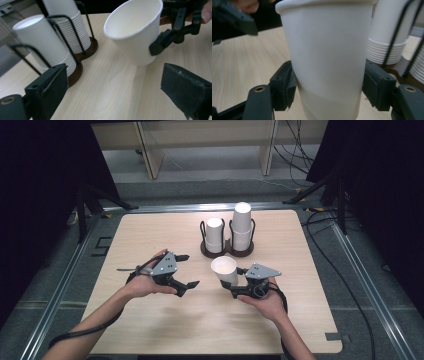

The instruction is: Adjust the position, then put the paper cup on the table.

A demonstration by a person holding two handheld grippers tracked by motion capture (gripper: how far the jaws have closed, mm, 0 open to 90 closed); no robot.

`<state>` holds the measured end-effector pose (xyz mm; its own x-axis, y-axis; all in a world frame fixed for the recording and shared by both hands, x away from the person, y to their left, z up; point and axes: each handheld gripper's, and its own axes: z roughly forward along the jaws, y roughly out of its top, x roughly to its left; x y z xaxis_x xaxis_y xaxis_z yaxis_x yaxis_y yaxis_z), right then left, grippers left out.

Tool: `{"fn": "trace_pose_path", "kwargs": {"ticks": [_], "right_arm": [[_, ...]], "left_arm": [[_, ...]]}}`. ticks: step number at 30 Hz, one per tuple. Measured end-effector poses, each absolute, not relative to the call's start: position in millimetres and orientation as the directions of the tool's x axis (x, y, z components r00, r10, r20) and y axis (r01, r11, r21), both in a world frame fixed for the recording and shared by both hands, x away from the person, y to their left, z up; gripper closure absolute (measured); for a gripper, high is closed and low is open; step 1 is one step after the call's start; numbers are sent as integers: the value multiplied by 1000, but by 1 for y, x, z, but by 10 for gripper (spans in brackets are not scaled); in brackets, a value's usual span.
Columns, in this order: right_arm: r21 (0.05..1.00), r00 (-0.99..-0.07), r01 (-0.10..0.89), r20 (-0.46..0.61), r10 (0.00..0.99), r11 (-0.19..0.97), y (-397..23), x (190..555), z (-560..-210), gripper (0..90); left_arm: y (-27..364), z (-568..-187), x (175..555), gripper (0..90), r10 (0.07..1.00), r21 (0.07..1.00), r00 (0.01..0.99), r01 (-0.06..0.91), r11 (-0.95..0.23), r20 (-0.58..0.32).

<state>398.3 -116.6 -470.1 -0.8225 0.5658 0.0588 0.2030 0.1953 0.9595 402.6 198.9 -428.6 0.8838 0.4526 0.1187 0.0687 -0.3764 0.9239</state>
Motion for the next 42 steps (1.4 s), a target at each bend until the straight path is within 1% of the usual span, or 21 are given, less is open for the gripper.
{"fn": "trace_pose_path", "kwargs": {"ticks": [1, 2, 3, 4, 5, 6, 7, 8, 9, 10, 12, 13, 15, 20, 22, 23, 24, 28, 33, 40, 42], "right_arm": [[955, -814, 237, 94, 573, 180, -119, 396, -470, 332], [954, -802, 245, 100, 589, 171, -122, 395, -470, 332], [958, -797, 239, 100, 595, 158, -125, 394, -470, 332], [964, -791, 225, 95, 604, 142, -127, 395, -470, 332], [962, -782, 233, 100, 615, 141, -130, 394, -470, 332], [963, -785, 235, 108, 610, 131, -132, 394, -470, 332], [958, -768, 259, 125, 628, 125, -134, 391, -469, 332], [967, -774, 222, 98, 625, 124, -137, 393, -470, 332], [963, -767, 244, 123, 630, 109, -138, 391, -470, 332], [959, -761, 266, 142, 633, 104, -139, 390, -470, 332], [968, -752, 228, 108, 650, 104, -146, 390, -470, 332], [964, -741, 249, 126, 660, 96, -148, 387, -469, 332], [968, -738, 233, 115, 664, 91, -154, 387, -469, 332], [972, -696, 227, 113, 709, 68, -168, 381, -466, 332], [976, -689, 210, 102, 717, 62, -173, 381, -467, 332], [977, -684, 201, 93, 724, 64, -175, 381, -468, 332], [974, -669, 220, 115, 734, 48, -176, 378, -468, 332], [980, -656, 191, 90, 749, 49, -181, 377, -467, 332], [987, -633, 159, 78, 770, 31, -185, 377, -466, 332], [985, -626, 170, 99, 774, 11, -192, 376, -467, 331], [983, -617, 182, 97, 781, 22, -195, 376, -469, 331]], "left_arm": [[207, -425, 412, 78, 399, 889, 865, -108, -445, 305], [210, -432, 403, 82, 471, 917, 852, -23, -398, 226], [208, -439, 394, 86, 529, 944, 842, 81, -319, 107], [211, -444, 391, 89, 561, 951, 821, 83, -299, 105], [216, -448, 388, 90, 631, 955, 764, 68, -290, 137], [222, -449, 390, 95, 636, 941, 739, 7, -338, 223], [226, -454, 392, 99, 578, 929, 770, -52, -367, 271], [230, -458, 395, 100, 543, 913, 771, -119, -390, 332], [222, -471, 377, 103, 659, 971, 750, 115, -209, 53], [225, -477, 375, 103, 675, 974, 736, 108, -199, 57], [232, -485, 371, 102, 709, 975, 703, 119, -185, 49], [235, -487, 371, 101, 721, 977, 691, 108, -182, 58], [241, -487, 370, 102, 733, 979, 676, 89, -182, 75], [253, -484, 366, 105, 793, 992, 608, 66, -105, 44], [256, -485, 364, 105, 815, 991, 579, 83, -107, 40], [256, -487, 365, 105, 816, 994, 577, 59, -87, 37], [257, -488, 364, 105, 819, 992, 572, 71, -100, 41], [259, -491, 361, 106, 831, 989, 556, 106, -99, 23], [263, -493, 360, 108, 846, 990, 533, 110, -88, 16], [261, -494, 358, 109, 846, 990, 532, 110, -86, 14], [260, -495, 361, 110, 838, 993, 545, 83, -81, 22]]}}
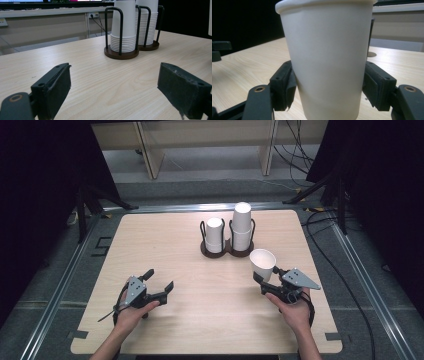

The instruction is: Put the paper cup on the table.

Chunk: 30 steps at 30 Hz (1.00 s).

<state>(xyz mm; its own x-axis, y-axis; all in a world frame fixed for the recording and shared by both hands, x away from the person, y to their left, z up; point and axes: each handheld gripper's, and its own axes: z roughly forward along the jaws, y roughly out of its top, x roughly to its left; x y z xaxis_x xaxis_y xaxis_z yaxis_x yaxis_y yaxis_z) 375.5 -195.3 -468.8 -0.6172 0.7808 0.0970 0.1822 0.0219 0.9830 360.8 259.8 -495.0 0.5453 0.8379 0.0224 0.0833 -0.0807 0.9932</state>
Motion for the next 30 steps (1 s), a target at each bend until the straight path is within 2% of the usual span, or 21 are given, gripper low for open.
{"fn": "trace_pose_path", "kwargs": {"ticks": [7, 16, 21, 24, 28, 30], "right_arm": [[979, -605, 200, 98, 790, 31, -204, 377, -473, 331], [972, -553, 231, 86, 829, 53, -215, 376, -474, 331], [951, -524, 300, 103, 846, 70, -220, 376, -478, 331], [944, -510, 318, 92, 855, 88, -221, 378, -480, 332], [934, -516, 340, 88, 852, 109, -222, 381, -481, 332], [926, -513, 357, 81, 854, 126, -222, 383, -480, 332]], "left_arm": [[257, -495, 359, 110, 842, 988, 539, 111, -104, 28], [252, -496, 362, 111, 821, 992, 570, 79, -93, 32], [251, -495, 361, 110, 820, 988, 572, 101, -113, 35], [250, -497, 363, 110, 817, 992, 576, 86, -97, 30], [250, -496, 363, 110, 821, 987, 570, 112, -115, 31], [248, -498, 366, 110, 812, 991, 582, 85, -107, 38]]}}
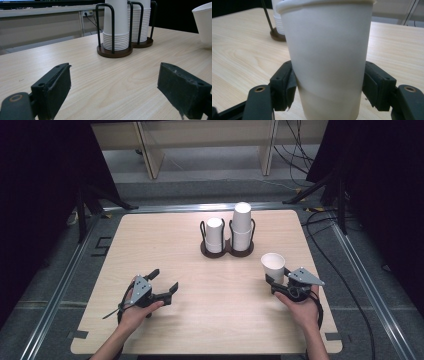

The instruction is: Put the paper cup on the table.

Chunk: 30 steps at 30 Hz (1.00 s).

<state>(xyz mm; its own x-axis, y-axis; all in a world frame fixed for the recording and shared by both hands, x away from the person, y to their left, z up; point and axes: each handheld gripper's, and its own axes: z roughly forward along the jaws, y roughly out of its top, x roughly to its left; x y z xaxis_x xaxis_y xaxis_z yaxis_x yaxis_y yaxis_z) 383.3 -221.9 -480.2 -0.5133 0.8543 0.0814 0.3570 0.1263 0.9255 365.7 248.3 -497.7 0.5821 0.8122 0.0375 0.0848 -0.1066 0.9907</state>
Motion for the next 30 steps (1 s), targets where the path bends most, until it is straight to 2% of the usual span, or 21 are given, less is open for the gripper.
{"fn": "trace_pose_path", "kwargs": {"ticks": [1, 2, 3, 13, 30], "right_arm": [[922, -481, 356, 41, 876, 153, -222, 384, -479, 333], [921, -486, 354, 31, 874, 164, -223, 385, -480, 333], [909, -481, 382, 43, 875, 165, -222, 385, -479, 333], [875, -472, 430, 9, 882, 221, -226, 393, -482, 331], [854, -464, 479, 50, 885, 203, -229, 388, -481, 308]], "left_arm": [[248, -498, 366, 110, 813, 991, 581, 84, -106, 38], [248, -498, 365, 110, 814, 990, 580, 87, -107, 37], [248, -497, 365, 110, 815, 989, 579, 93, -112, 38], [248, -497, 363, 111, 819, 987, 573, 106, -123, 40], [247, -497, 362, 112, 815, 986, 578, 101, -129, 47]]}}
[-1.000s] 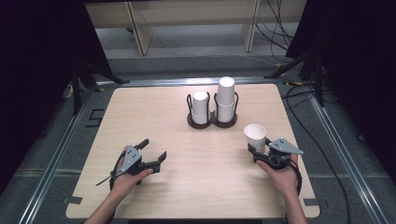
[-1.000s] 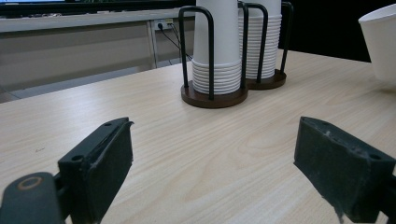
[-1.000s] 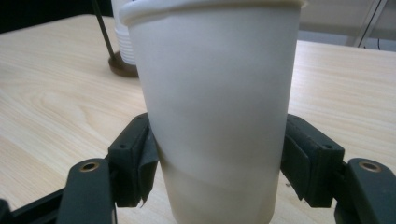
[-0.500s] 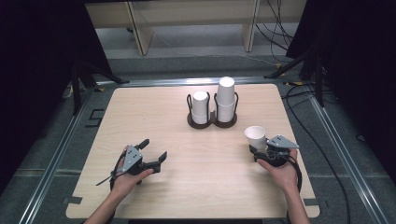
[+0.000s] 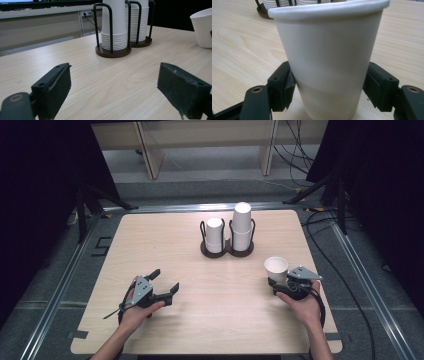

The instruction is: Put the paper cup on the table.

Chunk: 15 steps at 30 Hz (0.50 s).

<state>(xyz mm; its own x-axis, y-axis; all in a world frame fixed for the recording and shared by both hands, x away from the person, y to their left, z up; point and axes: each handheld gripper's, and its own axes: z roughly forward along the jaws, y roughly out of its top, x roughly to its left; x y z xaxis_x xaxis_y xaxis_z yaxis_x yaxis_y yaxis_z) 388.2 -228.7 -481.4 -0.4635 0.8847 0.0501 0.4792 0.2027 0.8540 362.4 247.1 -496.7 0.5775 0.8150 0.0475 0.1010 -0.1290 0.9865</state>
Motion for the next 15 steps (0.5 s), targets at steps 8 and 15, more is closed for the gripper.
{"fn": "trace_pose_path", "kwargs": {"ticks": [8, 15], "right_arm": [[842, -470, 492, 43, 882, 221, -233, 384, -482, 304], [827, -471, 510, 40, 881, 235, -234, 381, -483, 300]], "left_arm": [[246, -497, 362, 113, 814, 986, 579, 100, -130, 48], [246, -497, 362, 113, 811, 986, 583, 98, -132, 51]]}}
